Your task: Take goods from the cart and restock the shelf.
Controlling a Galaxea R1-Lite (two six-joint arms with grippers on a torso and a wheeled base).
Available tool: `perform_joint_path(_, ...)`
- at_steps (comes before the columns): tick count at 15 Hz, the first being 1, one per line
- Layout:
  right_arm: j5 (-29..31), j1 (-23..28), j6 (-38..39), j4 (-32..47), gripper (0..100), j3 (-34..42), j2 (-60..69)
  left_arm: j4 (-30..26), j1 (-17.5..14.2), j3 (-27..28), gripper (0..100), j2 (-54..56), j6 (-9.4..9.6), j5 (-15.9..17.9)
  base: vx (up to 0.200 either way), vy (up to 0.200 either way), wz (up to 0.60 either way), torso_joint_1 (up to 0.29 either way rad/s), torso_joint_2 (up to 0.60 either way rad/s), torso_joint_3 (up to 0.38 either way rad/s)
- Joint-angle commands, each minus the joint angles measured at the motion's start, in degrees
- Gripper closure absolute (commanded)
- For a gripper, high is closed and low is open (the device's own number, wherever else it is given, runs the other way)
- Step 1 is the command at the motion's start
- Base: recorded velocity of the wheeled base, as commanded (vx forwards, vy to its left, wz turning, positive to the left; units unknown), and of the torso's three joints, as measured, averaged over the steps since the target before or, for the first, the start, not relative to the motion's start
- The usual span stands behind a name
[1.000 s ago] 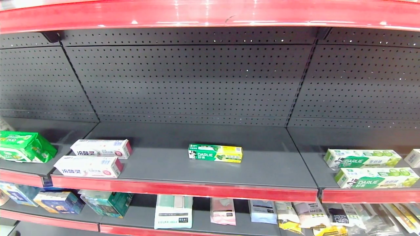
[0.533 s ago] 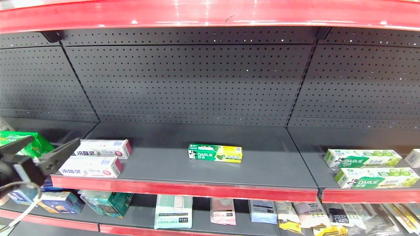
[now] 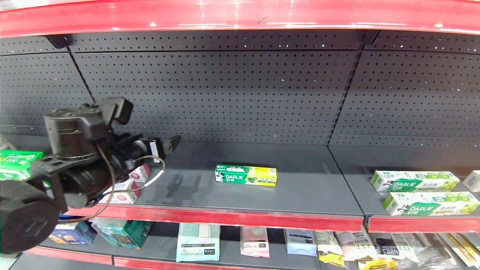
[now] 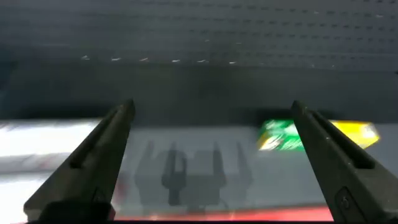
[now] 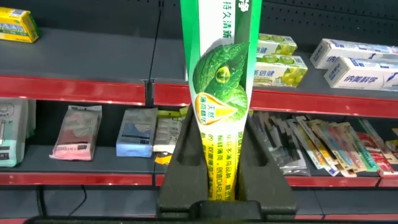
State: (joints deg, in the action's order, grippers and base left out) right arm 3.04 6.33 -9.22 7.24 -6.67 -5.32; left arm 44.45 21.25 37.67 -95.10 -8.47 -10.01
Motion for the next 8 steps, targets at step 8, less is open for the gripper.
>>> perform_joint_path(8, -1.45, -0.09, -0.01, -0.03, 100, 1.48, -0.31, -2.52, 9.16, 19.55, 0, -24.08, -1.81, -0.36, 0.000, 0.000, 0.00, 0.000, 0.00, 0.000)
